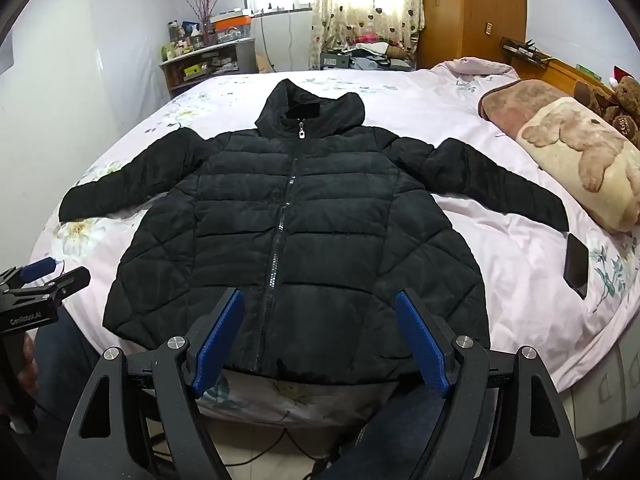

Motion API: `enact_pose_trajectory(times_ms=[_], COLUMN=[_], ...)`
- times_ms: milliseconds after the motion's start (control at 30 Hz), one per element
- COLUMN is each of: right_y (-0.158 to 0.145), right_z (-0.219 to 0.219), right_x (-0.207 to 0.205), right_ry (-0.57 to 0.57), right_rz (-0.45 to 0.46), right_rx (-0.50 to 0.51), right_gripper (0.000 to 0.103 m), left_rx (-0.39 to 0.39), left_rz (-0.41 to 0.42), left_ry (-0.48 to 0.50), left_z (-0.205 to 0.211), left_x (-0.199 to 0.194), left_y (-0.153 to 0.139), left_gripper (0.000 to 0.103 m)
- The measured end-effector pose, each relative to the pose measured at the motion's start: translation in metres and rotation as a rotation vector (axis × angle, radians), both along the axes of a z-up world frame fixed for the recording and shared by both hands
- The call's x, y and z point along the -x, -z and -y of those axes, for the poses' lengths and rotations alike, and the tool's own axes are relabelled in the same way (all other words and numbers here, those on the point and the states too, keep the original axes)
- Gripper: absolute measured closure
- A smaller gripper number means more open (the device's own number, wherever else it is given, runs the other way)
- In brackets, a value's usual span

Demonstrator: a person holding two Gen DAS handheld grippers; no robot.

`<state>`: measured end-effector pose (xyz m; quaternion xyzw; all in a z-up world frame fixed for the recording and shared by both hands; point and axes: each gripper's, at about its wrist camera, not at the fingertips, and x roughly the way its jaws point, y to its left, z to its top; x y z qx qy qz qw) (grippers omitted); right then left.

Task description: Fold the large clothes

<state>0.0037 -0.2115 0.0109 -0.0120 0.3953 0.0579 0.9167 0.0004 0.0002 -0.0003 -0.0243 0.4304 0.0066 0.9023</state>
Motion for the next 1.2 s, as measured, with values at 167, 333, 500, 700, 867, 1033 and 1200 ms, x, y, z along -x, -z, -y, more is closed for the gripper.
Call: enact_pose_trajectory(times_ms=[167,333,500,700,867,1033,1200], right_y=[0.0023,0.0026,0.0021,0.0016,0.0024,0.0024,0.0023], right_z=[-0.0016,-0.0031,-0.0019,-0.0035,-0.0023,-0.0028,-0.0035], right_x=[0.0006,-0.0005,-0.0013,-0.0008,-0.0013,-0.0007,-0.0008], right_ry=[0.001,0.003,0.0,0.003,0.001,0.0,0.001], right_rz=[-0.009,-0.013,-0.015,-0.014,-0.014,-0.015,-0.014], right_rx=[0.007,0.008,0.007,0.01,0.008,0.008,0.01], right_gripper=[0.025,0.025,0.025,0.025,0.025,0.025,0.025], left_rx=[-0.003,0.007,0.005,0.006,0.006,0.007,0.008], left_rz=[0.004,0.001,0.005,0.006,0.004,0.006,0.006], left_ry=[-0.005,-0.001,0.004,0.005,0.005,0.004,0.006], left_z=[0.0004,-0.0001,0.0036,0.0026,0.0035,0.0034,0.0033], left_x=[0.0,-0.0015,-0.001,0.001,0.0014,0.0011,0.0015], left_y=[0.0,0.0046,0.0016,-0.0024,-0.0026,-0.0022,-0.0023], left_gripper=[0.0,0.0,0.0,0.0,0.0,0.0,0.0])
